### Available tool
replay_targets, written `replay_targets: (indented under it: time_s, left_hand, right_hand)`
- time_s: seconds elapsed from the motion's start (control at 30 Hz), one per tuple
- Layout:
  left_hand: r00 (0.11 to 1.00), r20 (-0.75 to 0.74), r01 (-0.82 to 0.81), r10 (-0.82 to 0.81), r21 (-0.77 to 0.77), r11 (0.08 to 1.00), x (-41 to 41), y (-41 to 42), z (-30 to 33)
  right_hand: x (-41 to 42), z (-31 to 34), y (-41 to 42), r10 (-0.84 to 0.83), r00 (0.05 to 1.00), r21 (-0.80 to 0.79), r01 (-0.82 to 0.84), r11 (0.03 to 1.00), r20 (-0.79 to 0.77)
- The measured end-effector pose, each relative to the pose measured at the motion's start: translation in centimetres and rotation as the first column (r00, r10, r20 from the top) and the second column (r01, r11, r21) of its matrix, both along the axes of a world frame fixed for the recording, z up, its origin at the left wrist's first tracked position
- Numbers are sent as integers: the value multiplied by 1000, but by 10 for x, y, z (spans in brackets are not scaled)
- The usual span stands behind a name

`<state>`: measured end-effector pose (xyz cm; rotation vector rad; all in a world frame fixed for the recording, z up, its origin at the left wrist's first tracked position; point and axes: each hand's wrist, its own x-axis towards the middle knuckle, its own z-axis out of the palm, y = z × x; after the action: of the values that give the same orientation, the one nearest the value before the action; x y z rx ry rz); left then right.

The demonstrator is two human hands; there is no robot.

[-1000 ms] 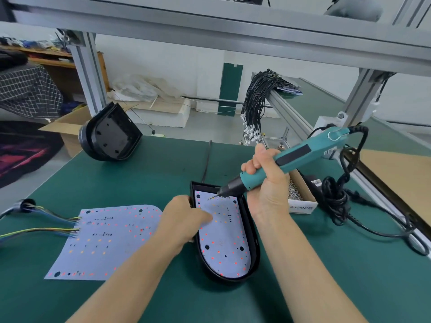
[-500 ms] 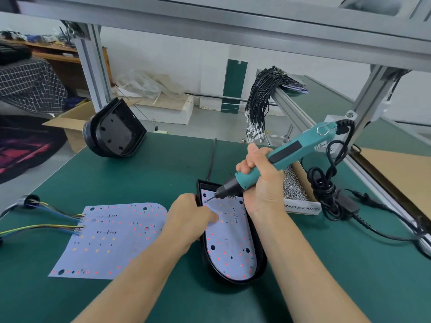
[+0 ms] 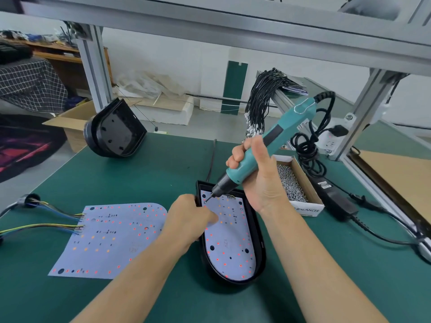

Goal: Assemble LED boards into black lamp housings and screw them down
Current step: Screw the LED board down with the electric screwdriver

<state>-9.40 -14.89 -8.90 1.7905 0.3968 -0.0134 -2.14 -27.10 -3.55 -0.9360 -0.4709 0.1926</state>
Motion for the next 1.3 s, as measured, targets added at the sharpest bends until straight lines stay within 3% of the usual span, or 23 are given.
replay_targets:
  time_s: [0.1,0.37,0.57,0.7,0.73,0.77,0.83,0.87,0.93,1.03,1.1,1.23,1.3]
  left_hand:
    - [1000,-11,-7,7,3,1000,-1,0,1]
    - [997,-55,-60,60,-2,998,-2,0,4]
    - [992,-87,-91,88,-38,995,-5,-2,8]
    - [992,-120,-40,37,-25,999,-8,-1,13]
    - [994,-99,-34,40,64,997,-9,2,16]
    - [997,-57,-42,58,258,965,-8,3,19]
    - [980,191,-162,58,585,795,-1,0,30]
    - [944,329,-208,-15,630,748,6,-7,39]
    - [899,381,-111,-214,673,731,27,-30,56]
    - [865,202,113,-460,814,570,68,-77,64]
    - [845,76,195,-529,877,438,93,-103,58]
    - [852,-127,219,-508,968,125,121,-129,35]
    - [858,-185,229,-478,973,34,127,-135,32]
  right_hand:
    - [1,-2,-3,13,999,-3,-13,1000,49]
    - [4,7,-7,252,956,-166,-227,960,151]
    - [7,17,-26,40,998,295,-22,955,-57]
    - [7,23,-62,-107,989,379,139,915,-104]
    - [6,26,-72,-151,982,392,185,901,-117]
    - [6,29,-84,-200,971,409,237,881,-132]
    - [5,35,-105,-289,944,441,330,835,-158]
    - [5,37,-114,-332,927,448,375,812,-175]
    - [3,39,-126,-411,883,451,469,759,-227]
    - [0,37,-134,-478,834,451,551,702,-275]
    - [-2,34,-137,-512,812,445,582,681,-280]
    - [-5,30,-143,-565,784,421,617,665,-255]
    - [-6,29,-148,-568,785,407,617,674,-248]
